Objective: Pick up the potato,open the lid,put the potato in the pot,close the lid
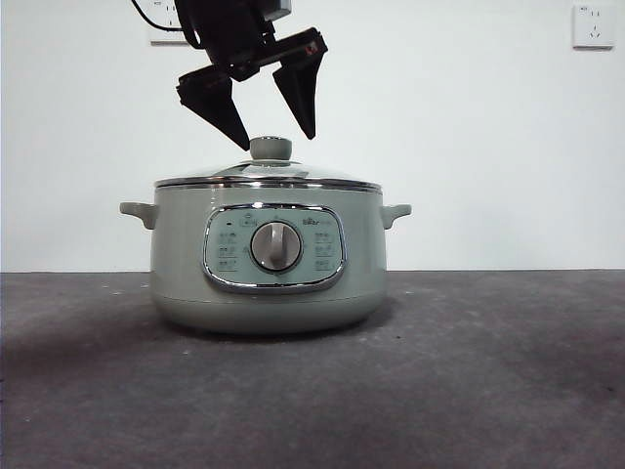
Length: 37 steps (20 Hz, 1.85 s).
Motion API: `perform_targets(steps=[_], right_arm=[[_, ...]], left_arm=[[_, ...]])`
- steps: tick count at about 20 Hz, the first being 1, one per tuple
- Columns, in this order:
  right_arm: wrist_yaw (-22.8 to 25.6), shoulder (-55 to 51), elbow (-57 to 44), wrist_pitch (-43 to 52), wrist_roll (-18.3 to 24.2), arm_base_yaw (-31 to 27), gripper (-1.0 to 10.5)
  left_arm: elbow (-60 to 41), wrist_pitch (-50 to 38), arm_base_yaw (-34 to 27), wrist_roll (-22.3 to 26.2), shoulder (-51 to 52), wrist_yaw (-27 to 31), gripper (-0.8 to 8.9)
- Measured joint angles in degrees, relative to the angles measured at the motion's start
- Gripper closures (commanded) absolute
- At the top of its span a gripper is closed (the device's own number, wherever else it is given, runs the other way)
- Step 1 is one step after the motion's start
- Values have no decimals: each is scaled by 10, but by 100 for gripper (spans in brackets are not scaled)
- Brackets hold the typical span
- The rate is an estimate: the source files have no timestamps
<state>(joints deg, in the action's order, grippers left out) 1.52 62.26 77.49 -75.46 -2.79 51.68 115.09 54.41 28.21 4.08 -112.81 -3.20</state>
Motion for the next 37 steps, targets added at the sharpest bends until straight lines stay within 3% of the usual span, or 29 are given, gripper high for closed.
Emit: perform_targets(steps=[2,4,7,14,16,17,18,25,28,31,34,37], right_arm=[[0,-2,0,-1,0,0,954],[0,-2,0,-8,0,0,954],[0,-2,0,-19,0,0,954],[0,-2,0,-20,0,0,954],[0,-2,0,-20,-3,0,954],[0,-2,0,-20,-5,0,954],[0,-2,0,-20,-6,0,954],[14,-2,0,-14,-15,0,954],[72,-2,0,37,-67,0,954],[84,7,0,106,-109,0,954],[72,55,2,172,-129,-20,954],[15,137,27,209,-133,-60,954]], left_arm=[[0,-1,0,0,-2,1,133],[0,-1,-1,0,-4,5,225],[0,9,-3,0,-9,4,234],[0,4,-4,4,-9,4,670],[0,4,-4,4,-9,4,717],[0,4,-4,5,-9,4,806],[0,4,-4,6,-9,4,830],[4,1,-4,8,-10,3,826],[43,27,-4,9,-19,3,826],[99,52,-9,13,-20,3,826],[148,83,-26,24,-20,1,826],[184,122,-65,26,-20,1,826]])
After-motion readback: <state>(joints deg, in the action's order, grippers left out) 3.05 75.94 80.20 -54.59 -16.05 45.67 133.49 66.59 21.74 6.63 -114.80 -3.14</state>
